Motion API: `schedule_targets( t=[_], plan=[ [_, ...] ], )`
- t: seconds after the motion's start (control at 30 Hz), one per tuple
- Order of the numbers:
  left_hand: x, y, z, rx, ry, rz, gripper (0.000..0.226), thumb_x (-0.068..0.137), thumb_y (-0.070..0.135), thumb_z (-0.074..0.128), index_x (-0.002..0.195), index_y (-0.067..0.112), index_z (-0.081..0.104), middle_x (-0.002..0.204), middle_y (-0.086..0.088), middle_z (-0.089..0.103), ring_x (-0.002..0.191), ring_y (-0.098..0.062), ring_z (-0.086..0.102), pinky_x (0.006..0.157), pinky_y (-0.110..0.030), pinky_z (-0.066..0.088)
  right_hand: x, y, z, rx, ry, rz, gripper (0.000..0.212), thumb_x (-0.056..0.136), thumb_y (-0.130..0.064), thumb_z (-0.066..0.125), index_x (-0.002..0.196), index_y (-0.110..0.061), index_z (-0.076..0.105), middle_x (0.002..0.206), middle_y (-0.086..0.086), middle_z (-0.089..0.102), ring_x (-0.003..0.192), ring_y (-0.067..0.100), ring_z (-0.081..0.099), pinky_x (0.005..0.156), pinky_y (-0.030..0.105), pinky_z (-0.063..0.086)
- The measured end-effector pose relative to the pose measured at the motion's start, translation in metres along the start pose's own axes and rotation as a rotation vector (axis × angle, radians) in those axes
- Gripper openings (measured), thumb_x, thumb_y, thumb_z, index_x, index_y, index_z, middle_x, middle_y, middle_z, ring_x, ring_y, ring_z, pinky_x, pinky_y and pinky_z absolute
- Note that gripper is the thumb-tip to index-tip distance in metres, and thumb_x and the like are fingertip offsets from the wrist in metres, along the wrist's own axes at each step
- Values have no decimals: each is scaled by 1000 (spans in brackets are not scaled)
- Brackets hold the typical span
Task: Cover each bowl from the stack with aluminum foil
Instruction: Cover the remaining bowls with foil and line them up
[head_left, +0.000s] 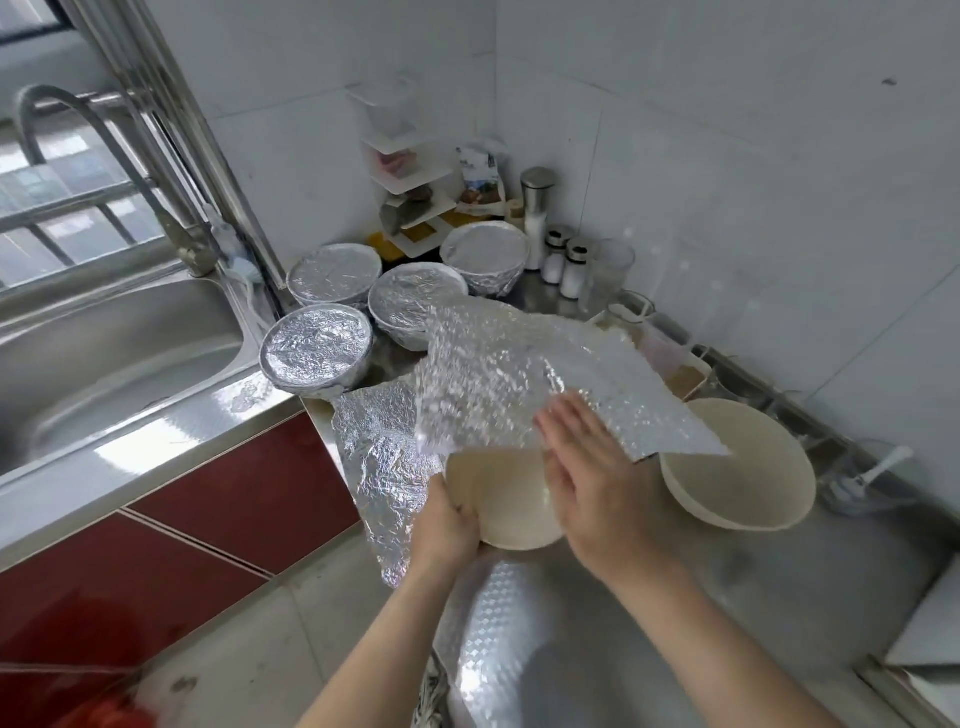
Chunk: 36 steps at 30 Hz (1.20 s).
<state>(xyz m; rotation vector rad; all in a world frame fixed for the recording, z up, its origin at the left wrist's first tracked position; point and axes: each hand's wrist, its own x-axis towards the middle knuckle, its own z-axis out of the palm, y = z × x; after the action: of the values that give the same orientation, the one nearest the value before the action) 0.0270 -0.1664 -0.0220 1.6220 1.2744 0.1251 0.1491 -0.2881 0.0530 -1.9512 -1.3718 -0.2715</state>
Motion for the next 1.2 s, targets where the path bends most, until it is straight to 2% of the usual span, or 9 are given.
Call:
schedule_targets(
  t=[0.17, 0.3, 0.47, 0.67, 0.8, 0.87, 0.97, 1.07, 1.2],
  plan=[
    [-22, 9, -20, -422, 68, -173, 25, 99, 7, 48, 123, 11, 54, 89, -2, 56, 89, -27, 58, 83, -41, 53, -50, 2, 41, -73, -36, -8, 45, 107, -21, 22, 133, 2, 50, 141, 19, 49, 137, 32, 35, 115, 40, 26],
    [-39, 18, -66, -899, -23, -283, 50, 92, 59, 52, 120, 19, 61, 110, -3, 50, 109, -26, 53, 82, -44, 57, -70, 0, 56, -123, -136, -41, 47, 107, -22, 19, 135, 2, 48, 143, 19, 46, 140, 33, 30, 113, 43, 27],
    [-37, 8, -58, -483, 56, -60, 74, 77, 9, 82, 137, 28, 43, 127, -14, 55, 84, -22, 69, 59, -31, 55, -70, -12, 57, 53, -214, 5, 47, 104, -34, 32, 134, -5, 54, 148, 14, 42, 144, 27, 25, 115, 41, 28],
    [-24, -14, -68, -488, 107, -31, 91, 64, 8, 90, 133, 48, 46, 141, -11, 50, 116, -35, 60, 93, -53, 52, -75, 17, 26, 328, 179, 751, 61, 88, -49, 55, 137, -13, 50, 142, 8, 49, 133, 22, 43, 109, 47, 37],
    [-22, -16, -66, -524, 64, -56, 89, 73, -2, 82, 143, 33, 41, 146, -13, 44, 90, -25, 69, 80, -41, 55, -68, 36, 10, 787, 240, 1448, 65, 82, -31, 75, 137, -22, 43, 131, -4, 49, 115, 17, 52, 97, 44, 49],
    [-19, -17, -65, -552, 49, -59, 89, 74, -7, 79, 145, 29, 40, 145, -16, 45, 86, -26, 68, 74, -38, 53, -66, 42, 4, 1063, 188, 1565, 38, 84, -14, 73, 118, -19, 57, 107, 0, 59, 86, 13, 56, 66, 28, 54],
    [-19, -15, -65, -599, 59, -81, 85, 76, -10, 76, 144, 28, 42, 140, -20, 48, 86, -26, 67, 78, -41, 52, -64, 46, -4, 1150, 135, 1616, 21, 83, 3, 66, 93, -15, 62, 74, -1, 62, 63, 10, 50, 37, 11, 30],
    [-19, -16, -63, -651, 38, -88, 84, 77, -12, 73, 143, 29, 42, 137, -22, 52, 78, -18, 68, 67, -32, 51, -66, 49, -10, 1244, 185, 1652, 18, 85, 7, 62, 86, -10, 59, 64, -1, 63, 60, 9, 53, 32, 9, 24],
    [-22, -23, -62, -681, -12, -94, 86, 78, -18, 67, 145, 29, 40, 148, -22, 40, 74, -13, 72, 56, -22, 52, -75, 47, -10, 1464, 305, 1698, 11, 86, 10, 57, 86, -1, 58, 61, 5, 67, 52, 7, 64, 44, 13, 49]
  ],
)
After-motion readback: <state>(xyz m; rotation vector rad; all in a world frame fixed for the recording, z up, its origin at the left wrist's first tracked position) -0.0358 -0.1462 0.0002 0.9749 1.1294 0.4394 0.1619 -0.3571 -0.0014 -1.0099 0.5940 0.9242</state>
